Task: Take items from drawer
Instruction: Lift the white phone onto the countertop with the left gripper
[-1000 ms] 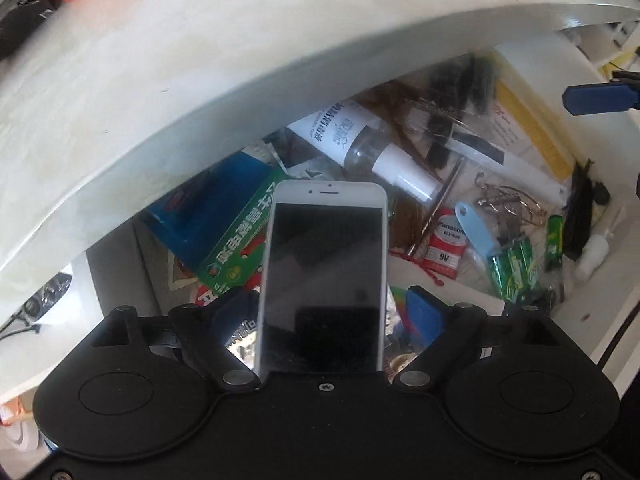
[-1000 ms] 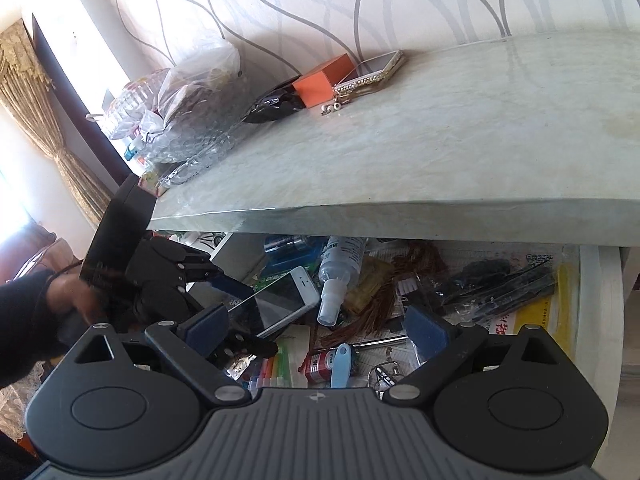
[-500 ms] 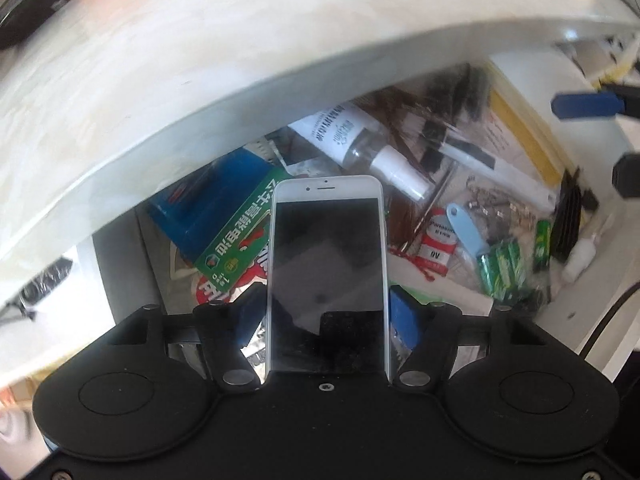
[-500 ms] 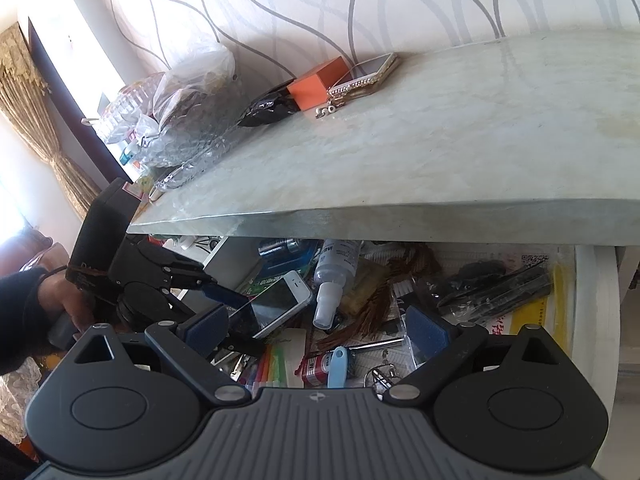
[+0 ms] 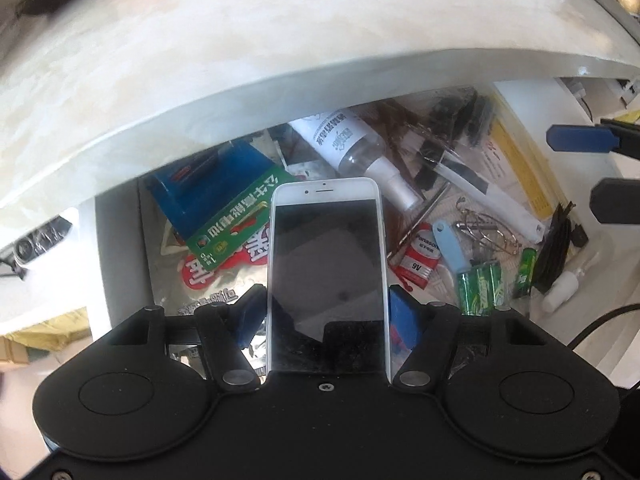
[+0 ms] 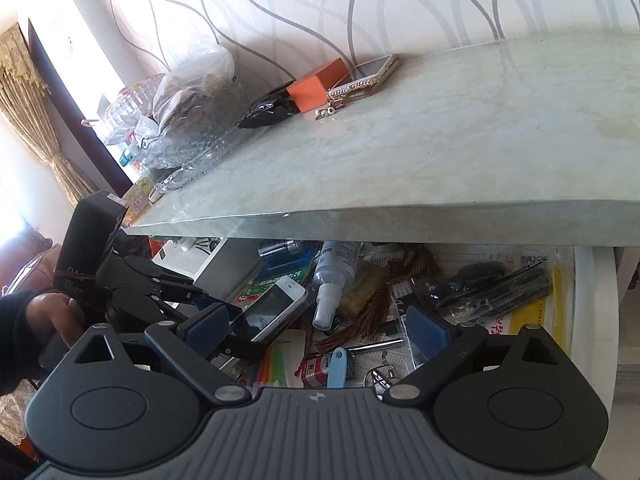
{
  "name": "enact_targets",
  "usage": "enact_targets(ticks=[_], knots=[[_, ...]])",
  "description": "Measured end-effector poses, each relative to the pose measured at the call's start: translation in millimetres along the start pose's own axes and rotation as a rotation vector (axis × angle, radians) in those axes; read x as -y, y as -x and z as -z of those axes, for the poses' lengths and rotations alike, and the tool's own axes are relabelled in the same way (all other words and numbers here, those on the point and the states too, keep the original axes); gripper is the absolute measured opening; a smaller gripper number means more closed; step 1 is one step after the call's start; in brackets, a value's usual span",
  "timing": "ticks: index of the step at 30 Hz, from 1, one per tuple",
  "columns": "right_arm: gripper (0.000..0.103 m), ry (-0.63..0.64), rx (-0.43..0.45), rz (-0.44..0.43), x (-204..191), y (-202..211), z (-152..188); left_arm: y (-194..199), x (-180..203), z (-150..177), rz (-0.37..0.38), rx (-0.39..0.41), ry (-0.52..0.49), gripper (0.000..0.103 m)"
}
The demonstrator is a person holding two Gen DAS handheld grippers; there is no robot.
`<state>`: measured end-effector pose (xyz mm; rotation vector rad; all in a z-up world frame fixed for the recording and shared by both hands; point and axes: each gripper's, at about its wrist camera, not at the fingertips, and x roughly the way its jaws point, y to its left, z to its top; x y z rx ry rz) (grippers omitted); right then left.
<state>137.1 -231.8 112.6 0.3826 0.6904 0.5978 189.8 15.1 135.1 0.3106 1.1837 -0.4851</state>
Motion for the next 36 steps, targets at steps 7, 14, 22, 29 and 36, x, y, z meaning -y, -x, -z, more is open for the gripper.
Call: enact_targets(ticks=[7, 14, 22, 29, 36], knots=[[0.098, -0.006, -0.009, -0.007, 1, -1, 0, 15, -4, 1, -0.039, 0.032, 0.015, 0.065], [0.098, -0.019, -0.020, -0.014, 3, -2, -1, 49, 6, 3, -0.026, 0.064, 0.008, 0.065], [0.098, -0.033, -0.024, -0.021, 5, -2, -1, 100, 1, -11, -0.006, 0.187, 0.116, 0.065], [0.098, -0.033, -0.018, -0.018, 5, -1, -1, 119, -39, -90, -0.132, 0.298, 0.140, 0.065], [0.098, -0.039, 0.005, -0.002, 6, 2, -1, 83, -88, -222, -0.235, 0.295, 0.153, 0.065]])
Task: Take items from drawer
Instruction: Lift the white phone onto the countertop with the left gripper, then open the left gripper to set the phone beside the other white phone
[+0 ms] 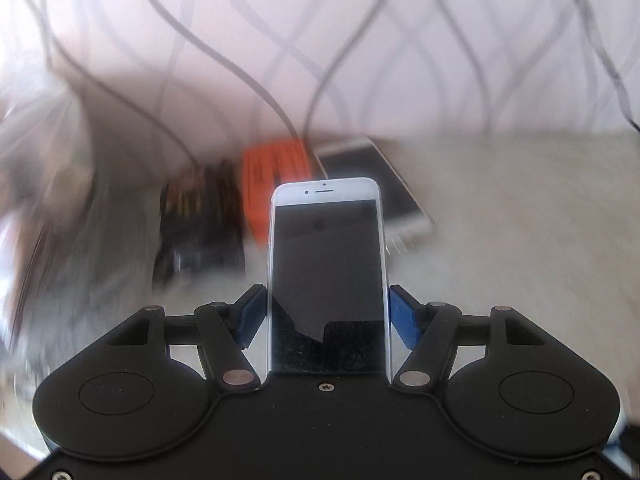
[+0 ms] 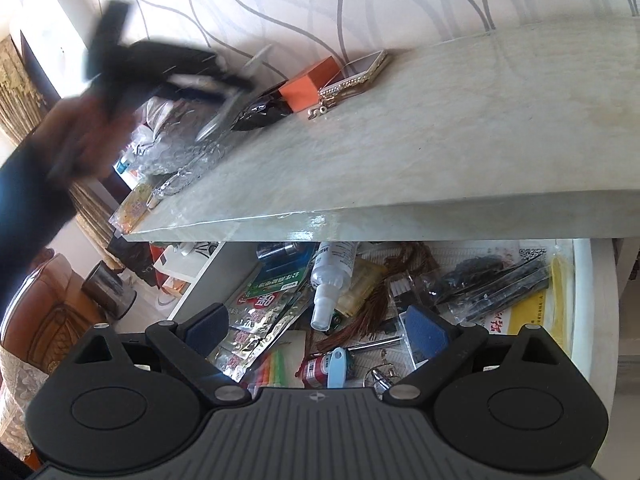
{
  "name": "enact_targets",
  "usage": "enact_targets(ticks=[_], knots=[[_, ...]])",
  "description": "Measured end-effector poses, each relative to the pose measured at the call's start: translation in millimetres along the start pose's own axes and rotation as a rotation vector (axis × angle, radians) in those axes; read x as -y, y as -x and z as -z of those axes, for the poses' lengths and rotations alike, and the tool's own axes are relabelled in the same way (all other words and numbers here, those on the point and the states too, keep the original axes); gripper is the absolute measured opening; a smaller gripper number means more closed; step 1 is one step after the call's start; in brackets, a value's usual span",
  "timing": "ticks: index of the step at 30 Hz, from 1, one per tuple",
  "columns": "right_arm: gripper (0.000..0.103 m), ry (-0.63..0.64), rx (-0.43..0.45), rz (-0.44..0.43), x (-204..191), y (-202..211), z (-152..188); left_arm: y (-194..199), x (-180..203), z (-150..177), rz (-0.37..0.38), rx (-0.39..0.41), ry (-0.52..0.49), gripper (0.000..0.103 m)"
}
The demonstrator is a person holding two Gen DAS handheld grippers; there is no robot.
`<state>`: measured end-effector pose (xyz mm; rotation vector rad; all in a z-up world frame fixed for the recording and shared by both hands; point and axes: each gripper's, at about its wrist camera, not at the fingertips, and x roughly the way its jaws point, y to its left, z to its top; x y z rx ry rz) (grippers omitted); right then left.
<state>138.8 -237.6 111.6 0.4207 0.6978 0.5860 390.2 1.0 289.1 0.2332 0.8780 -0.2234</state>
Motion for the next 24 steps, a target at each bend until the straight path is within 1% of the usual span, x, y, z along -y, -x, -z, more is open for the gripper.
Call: enact_targets(ticks=[3, 6, 10, 15, 16, 17, 18, 21, 23, 24], knots=[[0.098, 0.001, 0.004, -0.001, 0, 0, 0, -36, -7, -37, -0.053, -0.022, 0.012, 0.065], [0.098, -0.002, 0.013, -0.003, 1, 1, 0, -66, -17, -61, -0.097, -0.037, 0.052, 0.065], [0.098, -0.004, 0.024, 0.009, 1, 2, 0, -91, -19, -79, -0.117, -0.048, 0.068, 0.065], [0.098, -0.016, 0.031, 0.013, 3, 3, 0, -111, -15, -87, -0.151, -0.070, 0.048, 0.065], [0.098, -0.018, 0.031, 0.013, 3, 3, 0, -113, -14, -87, -0.152, -0.067, 0.044, 0.060], [0.098, -0.018, 0.032, 0.013, 3, 3, 0, -113, -14, -88, -0.148, -0.057, 0.039, 0.050], [0.098, -0.018, 0.032, 0.014, 3, 3, 0, -112, -14, -90, -0.141, -0.052, 0.042, 0.045], [0.098, -0.018, 0.032, 0.015, 3, 4, 0, -110, -16, -94, -0.148, -0.056, 0.064, 0.046], [0.098, -0.021, 0.035, 0.011, 3, 5, 0, -101, -13, -90, -0.168, -0.037, 0.058, 0.052], [0.098, -0.023, 0.038, 0.011, 4, 6, 0, -94, -11, -85, -0.157, -0.020, 0.058, 0.059]])
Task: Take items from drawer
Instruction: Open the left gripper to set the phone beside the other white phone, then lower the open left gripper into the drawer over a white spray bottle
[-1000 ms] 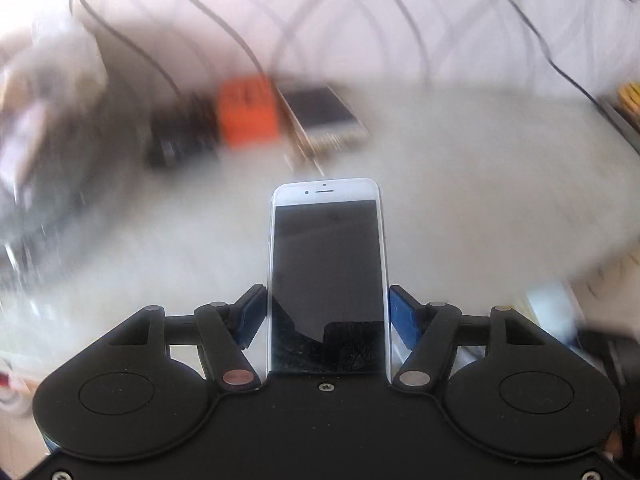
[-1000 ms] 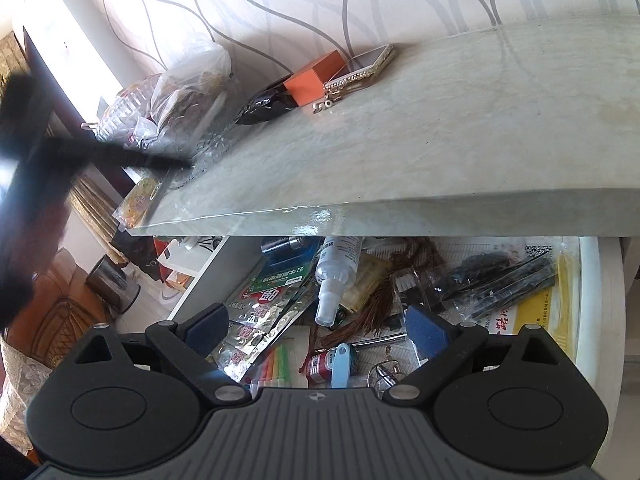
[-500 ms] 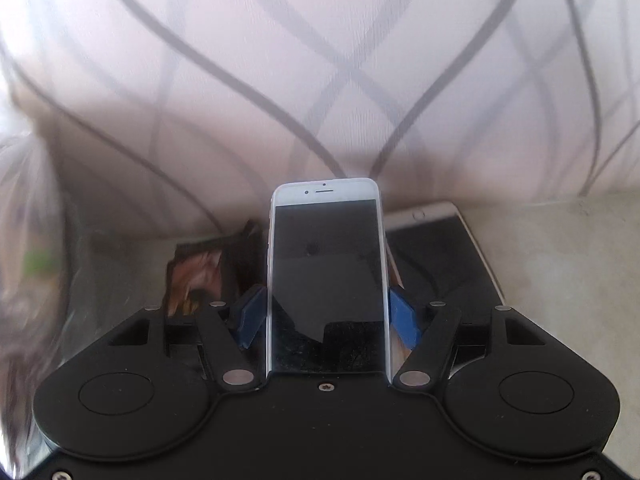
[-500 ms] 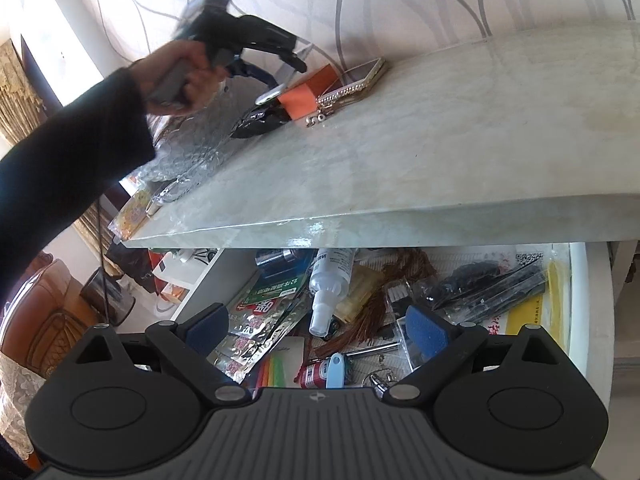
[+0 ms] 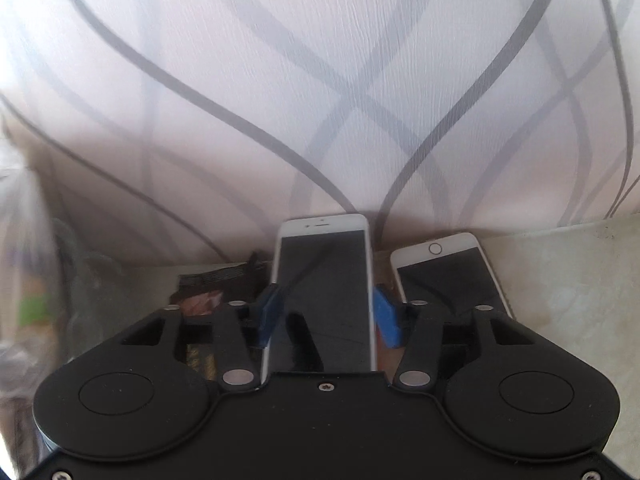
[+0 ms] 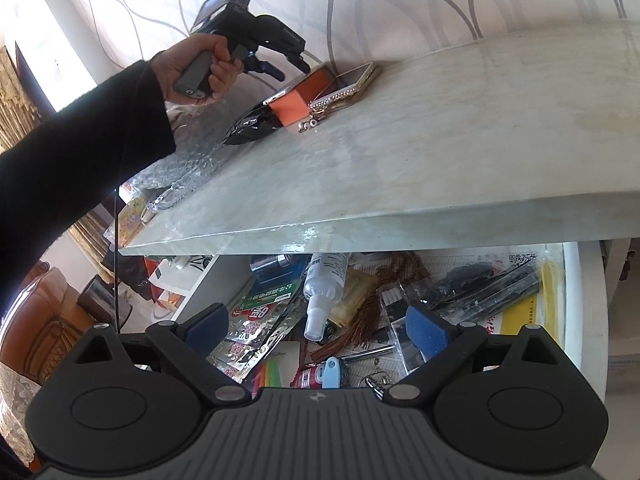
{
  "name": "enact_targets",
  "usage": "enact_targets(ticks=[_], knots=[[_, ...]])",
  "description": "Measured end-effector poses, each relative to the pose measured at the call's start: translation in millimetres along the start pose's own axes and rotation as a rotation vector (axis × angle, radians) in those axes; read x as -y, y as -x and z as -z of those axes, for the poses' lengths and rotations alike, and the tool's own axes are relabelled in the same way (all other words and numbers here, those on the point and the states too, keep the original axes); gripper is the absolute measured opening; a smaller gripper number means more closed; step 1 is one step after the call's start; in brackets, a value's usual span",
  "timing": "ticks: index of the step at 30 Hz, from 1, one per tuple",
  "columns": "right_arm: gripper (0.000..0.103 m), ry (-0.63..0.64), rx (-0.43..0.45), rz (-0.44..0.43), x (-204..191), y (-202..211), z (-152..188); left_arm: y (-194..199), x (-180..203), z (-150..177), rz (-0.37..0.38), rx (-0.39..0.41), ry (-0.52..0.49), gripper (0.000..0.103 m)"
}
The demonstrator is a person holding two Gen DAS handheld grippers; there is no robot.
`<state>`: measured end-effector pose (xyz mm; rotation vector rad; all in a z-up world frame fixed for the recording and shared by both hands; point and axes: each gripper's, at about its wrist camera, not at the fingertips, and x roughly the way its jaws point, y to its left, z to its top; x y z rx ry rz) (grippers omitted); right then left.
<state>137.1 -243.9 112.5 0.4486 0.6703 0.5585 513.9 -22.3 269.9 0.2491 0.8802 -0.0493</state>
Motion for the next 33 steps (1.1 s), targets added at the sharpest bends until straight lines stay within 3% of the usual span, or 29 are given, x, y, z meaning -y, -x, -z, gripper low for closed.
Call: enact_targets(ticks=[3, 7, 12, 15, 16, 18, 21, 23, 27, 33], knots=[[0.098, -0.007, 0.010, -0.010, 2, 3, 0, 38, 3, 25, 0.072, 0.083, -0.034, 0.074], [0.099, -0.004, 0.006, -0.028, 2, 3, 0, 96, 22, 99, 0.279, 0.130, -0.124, 0.081], [0.099, 0.002, -0.011, -0.051, 2, 1, -2, 163, 55, 210, 0.405, 0.141, -0.293, 0.091], [0.099, -0.001, -0.028, -0.067, 2, -1, -2, 172, 68, 261, 0.448, 0.078, -0.347, 0.096], [0.099, -0.002, -0.034, -0.072, 2, -2, -2, 170, 71, 273, 0.439, 0.056, -0.364, 0.095], [0.099, 0.004, -0.040, -0.080, 1, -2, -2, 170, 78, 293, 0.369, 0.100, -0.453, 0.092], [0.099, 0.014, -0.035, -0.083, 0, -1, -1, 161, 87, 318, 0.254, 0.241, -0.698, 0.081], [0.099, 0.015, -0.030, -0.082, -1, 0, 0, 148, 90, 332, 0.230, 0.284, -0.858, 0.070], [0.099, 0.014, -0.016, -0.083, -1, 3, 1, 132, 92, 352, 0.212, 0.385, -1.128, 0.078], [0.099, 0.032, 0.005, -0.077, -4, 6, 2, 125, 107, 375, 0.183, 0.501, -1.467, 0.078]])
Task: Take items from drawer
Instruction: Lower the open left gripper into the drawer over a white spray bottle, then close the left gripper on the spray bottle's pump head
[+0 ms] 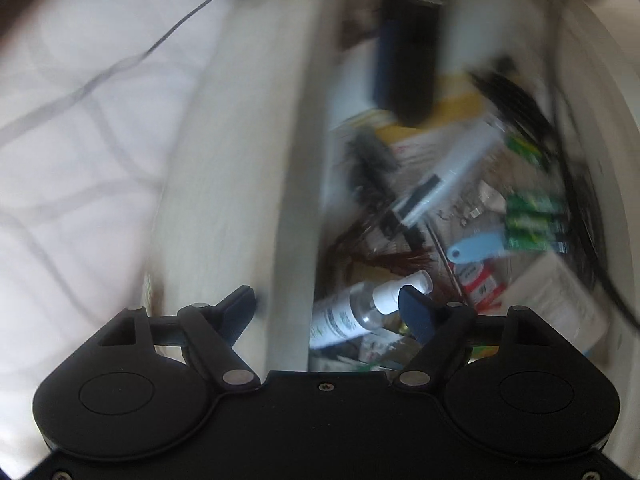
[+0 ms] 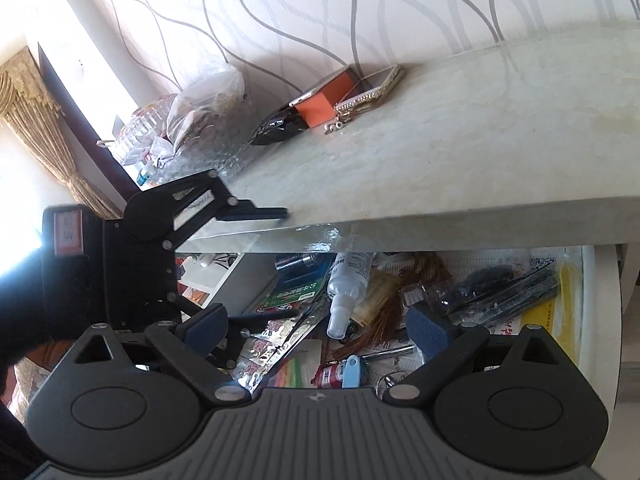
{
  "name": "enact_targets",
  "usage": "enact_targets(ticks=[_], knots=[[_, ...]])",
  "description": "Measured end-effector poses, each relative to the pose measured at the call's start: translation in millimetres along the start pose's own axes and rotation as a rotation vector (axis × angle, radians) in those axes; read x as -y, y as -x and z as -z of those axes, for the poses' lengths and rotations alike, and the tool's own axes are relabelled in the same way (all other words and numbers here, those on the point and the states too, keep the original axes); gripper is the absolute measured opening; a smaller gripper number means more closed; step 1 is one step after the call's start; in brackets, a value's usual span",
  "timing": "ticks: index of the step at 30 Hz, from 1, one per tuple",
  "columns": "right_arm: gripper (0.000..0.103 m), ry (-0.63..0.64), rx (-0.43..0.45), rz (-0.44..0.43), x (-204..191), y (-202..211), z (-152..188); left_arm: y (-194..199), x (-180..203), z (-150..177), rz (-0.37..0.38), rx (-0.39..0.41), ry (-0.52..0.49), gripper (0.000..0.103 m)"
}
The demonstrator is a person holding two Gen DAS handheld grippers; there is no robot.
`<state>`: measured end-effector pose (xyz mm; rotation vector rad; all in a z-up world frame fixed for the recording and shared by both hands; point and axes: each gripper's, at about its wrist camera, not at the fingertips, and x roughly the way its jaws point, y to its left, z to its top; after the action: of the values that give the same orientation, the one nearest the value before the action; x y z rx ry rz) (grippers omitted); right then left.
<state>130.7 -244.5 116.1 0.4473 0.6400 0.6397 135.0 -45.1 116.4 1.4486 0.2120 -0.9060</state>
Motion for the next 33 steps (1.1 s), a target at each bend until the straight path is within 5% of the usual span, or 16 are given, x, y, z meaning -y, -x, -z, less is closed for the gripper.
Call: enact_targets(ticks=[3, 6, 8, 20, 23, 27, 33], knots=[[0.099, 0.014, 0.009, -0.013, -1, 2, 1, 5, 11, -6, 0.010, 0.034, -0.130, 0.077], [0.099, 0.034, 0.012, -0.036, -4, 4, 2, 5, 16, -13, 0.098, 0.039, -0.210, 0.058], [0.099, 0.052, 0.019, -0.042, -6, 5, 3, -1, 25, -18, 0.114, 0.043, -0.284, 0.055], [0.099, 0.040, 0.063, -0.051, -5, 12, 4, -51, 41, 2, 0.222, -0.038, -0.535, 0.052], [0.099, 0.038, 0.072, -0.050, -5, 13, 4, -53, 39, -2, 0.243, -0.036, -0.522, 0.049], [0.099, 0.024, 0.079, -0.050, -4, 14, 4, -56, 32, -8, 0.280, -0.045, -0.461, 0.023], [0.099, 0.012, 0.102, -0.044, -2, 17, 4, -48, 4, -17, 0.258, -0.040, -0.201, 0.020]])
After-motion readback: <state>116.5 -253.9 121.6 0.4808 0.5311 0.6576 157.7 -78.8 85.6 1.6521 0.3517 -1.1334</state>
